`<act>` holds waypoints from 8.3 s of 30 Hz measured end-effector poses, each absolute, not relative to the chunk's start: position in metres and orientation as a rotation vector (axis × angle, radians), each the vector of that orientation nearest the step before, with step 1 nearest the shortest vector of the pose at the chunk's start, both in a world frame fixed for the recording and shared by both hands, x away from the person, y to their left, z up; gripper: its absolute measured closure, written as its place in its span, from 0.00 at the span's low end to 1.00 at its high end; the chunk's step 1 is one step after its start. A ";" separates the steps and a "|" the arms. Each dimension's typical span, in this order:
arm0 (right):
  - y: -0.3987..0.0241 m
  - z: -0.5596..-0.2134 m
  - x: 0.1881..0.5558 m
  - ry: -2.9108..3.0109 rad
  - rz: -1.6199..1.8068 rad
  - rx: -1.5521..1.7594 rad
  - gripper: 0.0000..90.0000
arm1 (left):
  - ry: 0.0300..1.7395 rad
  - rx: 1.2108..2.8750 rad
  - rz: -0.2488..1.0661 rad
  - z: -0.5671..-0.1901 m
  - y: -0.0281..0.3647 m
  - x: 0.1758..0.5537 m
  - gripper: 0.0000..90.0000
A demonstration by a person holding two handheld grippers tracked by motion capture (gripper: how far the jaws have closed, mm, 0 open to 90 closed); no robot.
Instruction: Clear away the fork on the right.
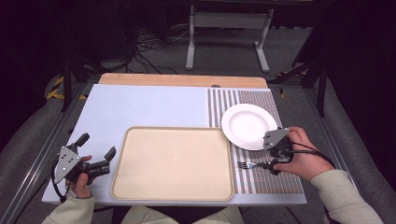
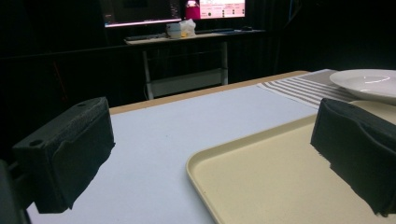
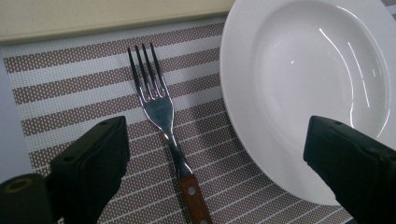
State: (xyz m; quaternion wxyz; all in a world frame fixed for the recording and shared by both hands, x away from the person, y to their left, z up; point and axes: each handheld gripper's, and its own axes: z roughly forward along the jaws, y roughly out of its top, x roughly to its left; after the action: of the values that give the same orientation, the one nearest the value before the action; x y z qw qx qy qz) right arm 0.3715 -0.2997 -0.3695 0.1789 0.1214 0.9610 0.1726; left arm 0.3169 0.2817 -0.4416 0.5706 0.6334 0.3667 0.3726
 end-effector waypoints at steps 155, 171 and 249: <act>-0.162 -0.355 0.397 2.898 0.521 0.952 0.87 | 0.852 1.485 0.877 -0.441 0.285 0.317 0.00; -0.146 -0.369 0.399 2.814 0.537 1.280 0.87 | 0.848 1.478 0.872 -0.441 0.285 0.317 0.00; -0.124 -0.388 0.417 2.810 0.844 0.830 0.18 | 0.854 1.488 0.870 -0.442 0.284 0.318 0.00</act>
State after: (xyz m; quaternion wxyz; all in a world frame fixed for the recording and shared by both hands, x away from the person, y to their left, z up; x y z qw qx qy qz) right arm 0.4166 -0.1243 -0.3876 0.0459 0.2720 0.9206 0.2765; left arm 0.3179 0.2842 -0.4416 0.5719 0.6346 0.3642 0.3708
